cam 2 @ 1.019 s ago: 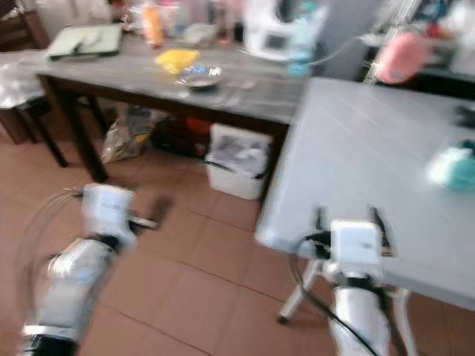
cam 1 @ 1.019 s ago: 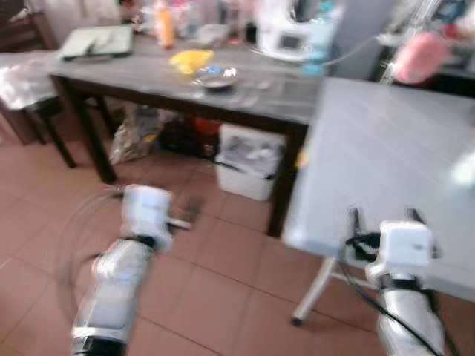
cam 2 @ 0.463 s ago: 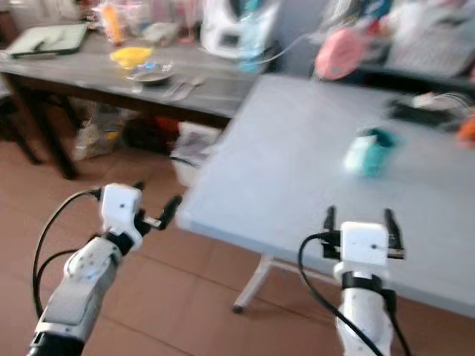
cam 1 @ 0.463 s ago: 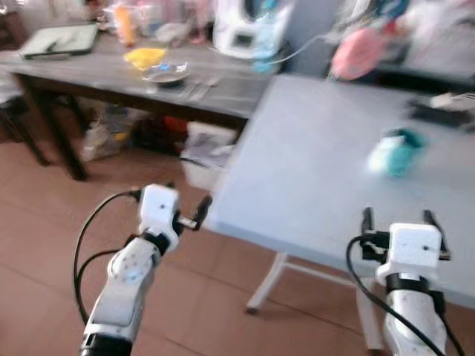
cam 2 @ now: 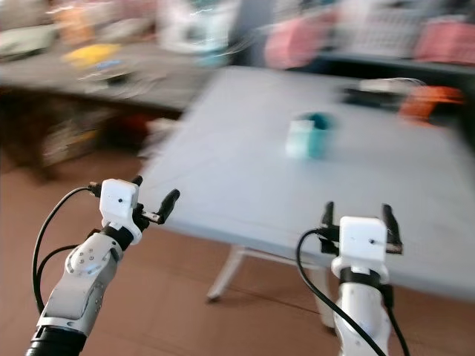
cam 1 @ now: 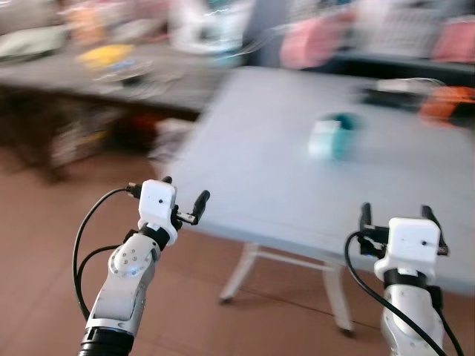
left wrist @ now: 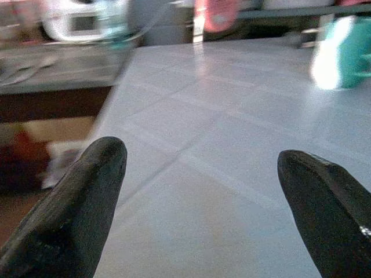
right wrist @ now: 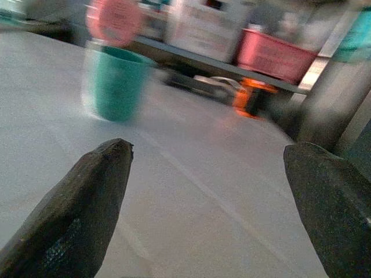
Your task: Setting the table
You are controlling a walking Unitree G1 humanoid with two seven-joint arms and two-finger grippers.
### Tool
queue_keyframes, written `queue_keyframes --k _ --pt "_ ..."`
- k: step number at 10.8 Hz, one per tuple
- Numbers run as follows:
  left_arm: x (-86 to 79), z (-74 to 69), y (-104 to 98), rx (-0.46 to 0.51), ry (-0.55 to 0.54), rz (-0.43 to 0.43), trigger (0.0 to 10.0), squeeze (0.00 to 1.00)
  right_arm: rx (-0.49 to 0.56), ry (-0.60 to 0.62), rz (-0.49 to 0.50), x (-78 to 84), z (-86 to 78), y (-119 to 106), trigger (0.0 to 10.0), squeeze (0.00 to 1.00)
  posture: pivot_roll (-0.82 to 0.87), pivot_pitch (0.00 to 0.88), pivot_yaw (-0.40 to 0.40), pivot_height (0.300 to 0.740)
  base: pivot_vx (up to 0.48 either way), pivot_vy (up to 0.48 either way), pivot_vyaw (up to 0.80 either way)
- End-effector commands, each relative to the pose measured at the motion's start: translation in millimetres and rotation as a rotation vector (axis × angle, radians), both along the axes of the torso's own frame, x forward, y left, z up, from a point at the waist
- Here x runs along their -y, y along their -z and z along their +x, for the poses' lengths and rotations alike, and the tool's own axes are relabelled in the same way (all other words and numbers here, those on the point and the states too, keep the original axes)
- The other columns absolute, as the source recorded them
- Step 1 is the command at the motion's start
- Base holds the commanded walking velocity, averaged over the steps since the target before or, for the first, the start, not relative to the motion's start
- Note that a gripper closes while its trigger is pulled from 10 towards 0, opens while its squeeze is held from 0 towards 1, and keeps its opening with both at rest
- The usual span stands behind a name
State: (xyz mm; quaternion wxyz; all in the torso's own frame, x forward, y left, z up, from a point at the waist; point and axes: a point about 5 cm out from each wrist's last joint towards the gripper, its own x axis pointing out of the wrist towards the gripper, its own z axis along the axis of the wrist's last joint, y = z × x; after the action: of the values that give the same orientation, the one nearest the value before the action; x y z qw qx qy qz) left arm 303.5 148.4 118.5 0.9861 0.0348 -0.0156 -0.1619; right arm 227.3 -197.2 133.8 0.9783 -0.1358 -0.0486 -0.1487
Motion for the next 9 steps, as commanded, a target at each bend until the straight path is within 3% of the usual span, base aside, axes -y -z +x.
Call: queue_keyframes --k 1,3,9 --pt "-4.5 2.1 0.7 -0.008 -0.022 0.004 10.0 0.00 0.000 0.001 0.000 -1.3 -0.4 -0.6 10.0 0.00 0.16 0.043 -0.005 0.740 0.000 0.000 -0.79" --pt "-2.9 3.7 -0.5 -0.006 -0.024 -0.002 10.0 0.00 -0.001 -0.001 0.001 -1.8 -0.1 -0.4 10.0 0.00 0.15 0.043 -0.003 0.740 0.000 0.000 -0.77" --pt "3.1 8.3 -8.1 0.023 0.028 -0.009 10.0 0.00 0.009 -0.025 0.008 -9.7 5.2 -0.9 10.0 0.00 0.15 0.064 0.003 0.740 0.000 0.000 0.00"
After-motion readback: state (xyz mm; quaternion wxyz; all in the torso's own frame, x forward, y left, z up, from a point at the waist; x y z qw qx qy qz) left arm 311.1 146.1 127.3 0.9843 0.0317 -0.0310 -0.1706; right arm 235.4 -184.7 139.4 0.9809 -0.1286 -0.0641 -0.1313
